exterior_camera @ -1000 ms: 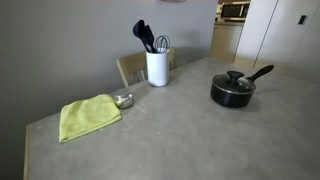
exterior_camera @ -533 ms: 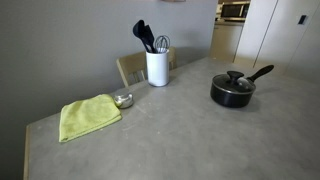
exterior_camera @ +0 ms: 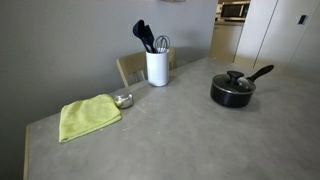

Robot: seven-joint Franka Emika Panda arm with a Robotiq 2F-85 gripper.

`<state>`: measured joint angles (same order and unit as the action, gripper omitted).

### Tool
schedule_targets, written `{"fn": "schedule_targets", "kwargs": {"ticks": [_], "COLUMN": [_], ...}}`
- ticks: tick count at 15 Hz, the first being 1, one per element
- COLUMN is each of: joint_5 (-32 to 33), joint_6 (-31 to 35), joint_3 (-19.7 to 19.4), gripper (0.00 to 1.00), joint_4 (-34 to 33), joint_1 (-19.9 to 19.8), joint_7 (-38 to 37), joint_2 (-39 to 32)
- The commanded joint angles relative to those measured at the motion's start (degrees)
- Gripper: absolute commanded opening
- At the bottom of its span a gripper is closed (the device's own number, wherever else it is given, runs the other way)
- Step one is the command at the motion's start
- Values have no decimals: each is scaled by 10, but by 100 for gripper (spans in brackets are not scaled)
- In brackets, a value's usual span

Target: Remove the lid from the black pot and place it on the table

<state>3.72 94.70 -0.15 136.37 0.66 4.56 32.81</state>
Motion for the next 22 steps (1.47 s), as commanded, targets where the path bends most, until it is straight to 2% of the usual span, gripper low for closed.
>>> {"fn": "schedule_targets", "kwargs": {"ticks": [1,2,8,13,18,20,21,22], "joint_5": [-25,-10,-13,19,-24,-55,-34,-43], "joint_6": [48,27,43,172,310,334,319,326], "joint_3": [-37,-18,-30,-53,-95,-104,-88,-92], "gripper": [100,100,100,100,100,100,100,100], "joint_4": [26,15,23,30,7,-1,20,14], "joint_1": [6,1,-1,-9,-7,-9,-13,-15], "joint_7": [58,31,46,82,161,186,157,167], "joint_2": [-16,-11,-26,-103,-195,-215,-188,-199]}}
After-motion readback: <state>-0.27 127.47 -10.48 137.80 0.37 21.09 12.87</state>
